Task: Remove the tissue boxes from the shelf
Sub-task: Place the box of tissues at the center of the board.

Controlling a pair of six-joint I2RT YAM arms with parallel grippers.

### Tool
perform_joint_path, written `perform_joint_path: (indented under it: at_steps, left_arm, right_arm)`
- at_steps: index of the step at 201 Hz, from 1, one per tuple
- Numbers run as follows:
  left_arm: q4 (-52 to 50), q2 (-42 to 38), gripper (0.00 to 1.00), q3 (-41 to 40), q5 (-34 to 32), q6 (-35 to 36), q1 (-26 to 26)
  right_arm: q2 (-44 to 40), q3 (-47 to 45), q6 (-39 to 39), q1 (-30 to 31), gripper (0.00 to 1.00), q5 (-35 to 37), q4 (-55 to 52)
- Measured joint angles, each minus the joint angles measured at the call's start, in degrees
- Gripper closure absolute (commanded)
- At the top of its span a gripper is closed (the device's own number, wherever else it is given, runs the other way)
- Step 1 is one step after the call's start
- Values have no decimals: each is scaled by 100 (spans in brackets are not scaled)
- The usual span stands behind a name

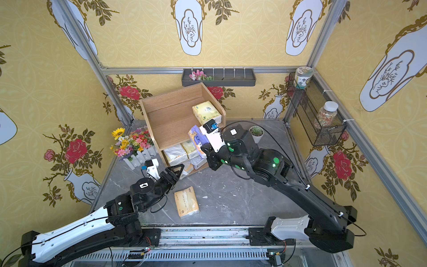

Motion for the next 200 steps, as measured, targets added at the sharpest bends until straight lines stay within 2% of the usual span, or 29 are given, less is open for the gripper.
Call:
perform_joint_path:
  at_steps: [44, 94, 138, 200]
  left_arm:
    - [151, 227, 33, -55, 192, -13, 2]
    - [-140, 570, 35, -212, 247, -367, 2]
    - [-866, 557, 37, -490, 243, -820, 4]
    - [-1353, 125, 33, -911, 271, -1202, 4]
  right_arm:
    - [-654, -726, 380, 4, 100, 120, -778]
    - [-890, -2494, 1438, 160, 100, 90, -822]
    - [-544, -4030, 2026, 767, 100, 557, 201]
    - [422, -4975, 2168, 1672, 100, 1058, 2135]
